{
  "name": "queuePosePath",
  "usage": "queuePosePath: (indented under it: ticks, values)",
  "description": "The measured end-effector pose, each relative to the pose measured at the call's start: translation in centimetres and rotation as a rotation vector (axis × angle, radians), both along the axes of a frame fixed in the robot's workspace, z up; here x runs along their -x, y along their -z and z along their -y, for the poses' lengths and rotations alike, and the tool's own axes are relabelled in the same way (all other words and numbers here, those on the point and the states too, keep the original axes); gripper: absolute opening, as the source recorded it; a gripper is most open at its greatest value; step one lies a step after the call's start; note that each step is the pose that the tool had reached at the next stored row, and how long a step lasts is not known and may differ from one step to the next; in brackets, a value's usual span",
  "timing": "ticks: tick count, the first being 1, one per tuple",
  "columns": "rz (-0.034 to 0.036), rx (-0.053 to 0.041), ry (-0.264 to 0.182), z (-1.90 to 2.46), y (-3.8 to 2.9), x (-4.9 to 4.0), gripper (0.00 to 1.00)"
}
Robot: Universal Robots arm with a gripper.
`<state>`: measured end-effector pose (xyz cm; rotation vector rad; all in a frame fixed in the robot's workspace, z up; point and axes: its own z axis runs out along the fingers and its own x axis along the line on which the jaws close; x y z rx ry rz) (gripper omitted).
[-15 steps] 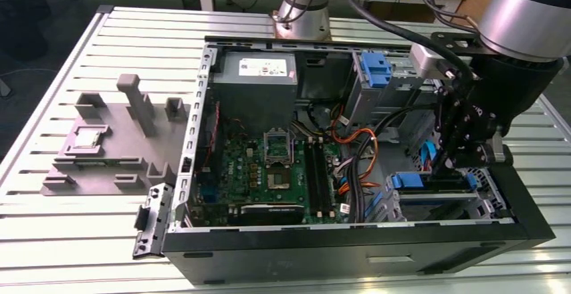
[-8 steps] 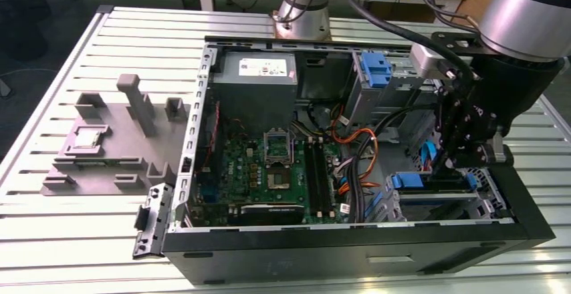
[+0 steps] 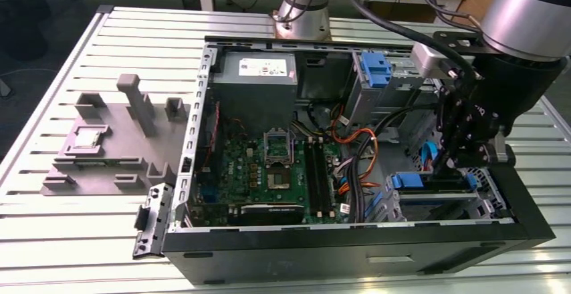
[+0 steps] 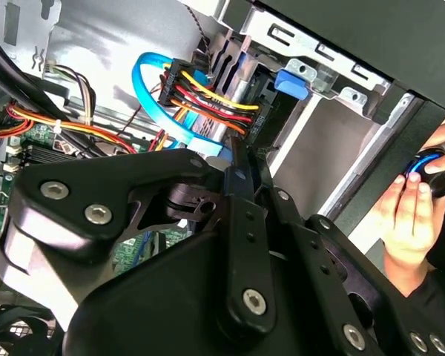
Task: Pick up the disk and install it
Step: 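Insert the first disk wire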
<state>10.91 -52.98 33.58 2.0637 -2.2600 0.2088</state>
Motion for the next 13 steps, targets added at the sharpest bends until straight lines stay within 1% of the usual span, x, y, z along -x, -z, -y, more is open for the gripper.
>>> queuePosePath:
  ticks: [5, 6, 7, 11, 12, 13]
  values:
    - [0.0, -0.0018, 0.0, 0.03, 0.0, -0.04, 0.16]
    - [0.0, -0.0034, 0.0, 0.07, 0.0, -0.03, 0.16]
    - [-0.0001, -0.0112, 0.0, 0.14, 0.01, -0.04, 0.16]
    - [0.0, -0.0565, 0.0, 0.56, 0.0, -0.04, 0.16]
    - [0.0001, -0.0664, 0.0, 0.69, 0.0, -0.04, 0.16]
    - [0.0, -0.0739, 0.0, 0.84, 0.01, -0.04, 0.16]
